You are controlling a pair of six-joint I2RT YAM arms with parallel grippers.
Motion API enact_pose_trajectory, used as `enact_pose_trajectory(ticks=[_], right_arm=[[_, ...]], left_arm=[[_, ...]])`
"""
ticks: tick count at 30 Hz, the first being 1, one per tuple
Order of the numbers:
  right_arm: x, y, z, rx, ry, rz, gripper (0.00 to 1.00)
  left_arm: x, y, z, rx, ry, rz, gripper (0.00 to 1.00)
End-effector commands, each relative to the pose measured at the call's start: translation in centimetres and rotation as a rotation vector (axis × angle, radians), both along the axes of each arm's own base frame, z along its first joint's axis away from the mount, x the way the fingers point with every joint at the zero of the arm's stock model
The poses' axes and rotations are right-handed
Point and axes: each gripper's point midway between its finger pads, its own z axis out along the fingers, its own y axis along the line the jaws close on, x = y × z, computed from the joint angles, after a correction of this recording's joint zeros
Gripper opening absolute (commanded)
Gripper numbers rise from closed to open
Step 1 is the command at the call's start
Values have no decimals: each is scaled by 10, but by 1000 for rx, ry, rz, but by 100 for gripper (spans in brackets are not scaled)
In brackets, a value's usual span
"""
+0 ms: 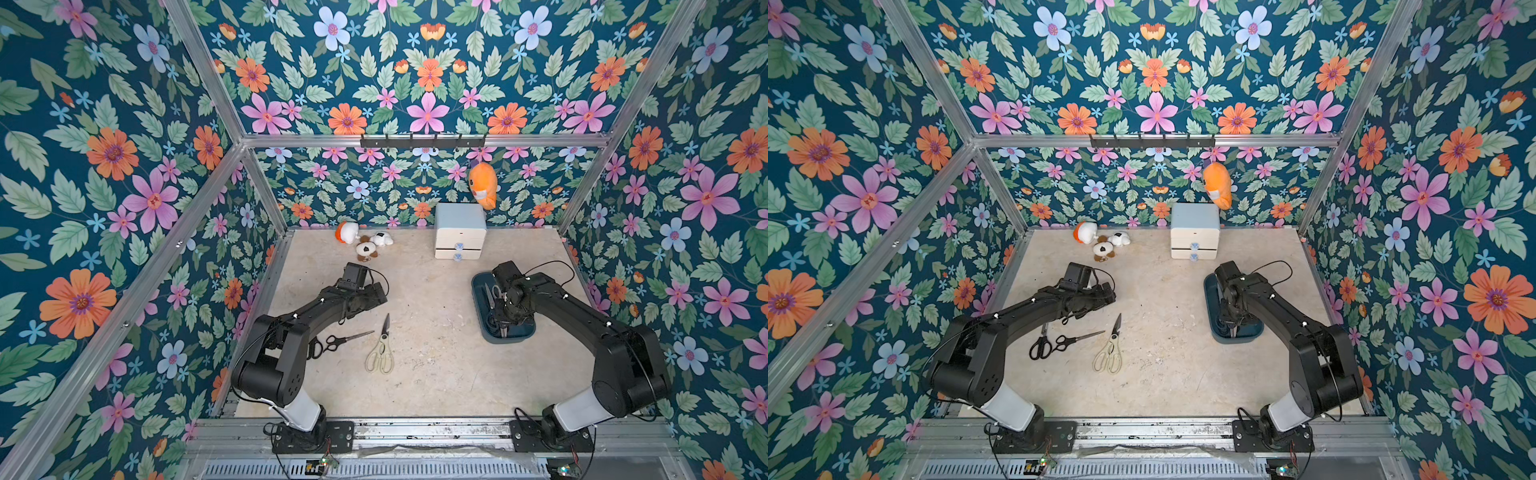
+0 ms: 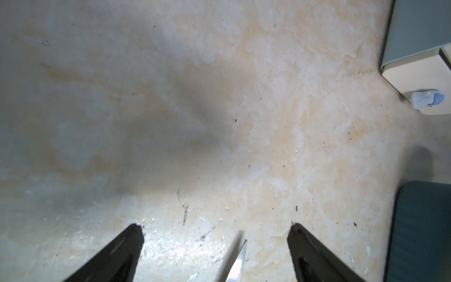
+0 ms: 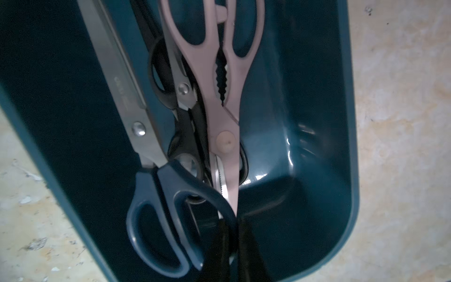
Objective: Put the scissors into the storage box
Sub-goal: Place the scissors in the storage box.
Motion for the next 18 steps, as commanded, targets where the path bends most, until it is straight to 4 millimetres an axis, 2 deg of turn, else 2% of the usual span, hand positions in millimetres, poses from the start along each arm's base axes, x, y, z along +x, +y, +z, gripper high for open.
enact_pose_trajectory(ticks=[1,7,11,12,15,18], right_arm=[[3,-1,-6,-19,13,19,0],[7,2,-21,-27,48,29,0],[8,4,-21,-15,46,25,0],[6,4,-31,-24,79,25,0],[8,5,-30,-19,77,21,0],[9,6,-25,-9,67,11,11]], left_arm=[[1,0,1,12,0,-16,98],[1,2,2,24,-1,-14,98],[-2,3,2,28,0,-13,98],[-2,4,1,30,2,-11,98],[-4,5,-1,31,8,-6,98],[-6,6,-2,31,10,-3,98]])
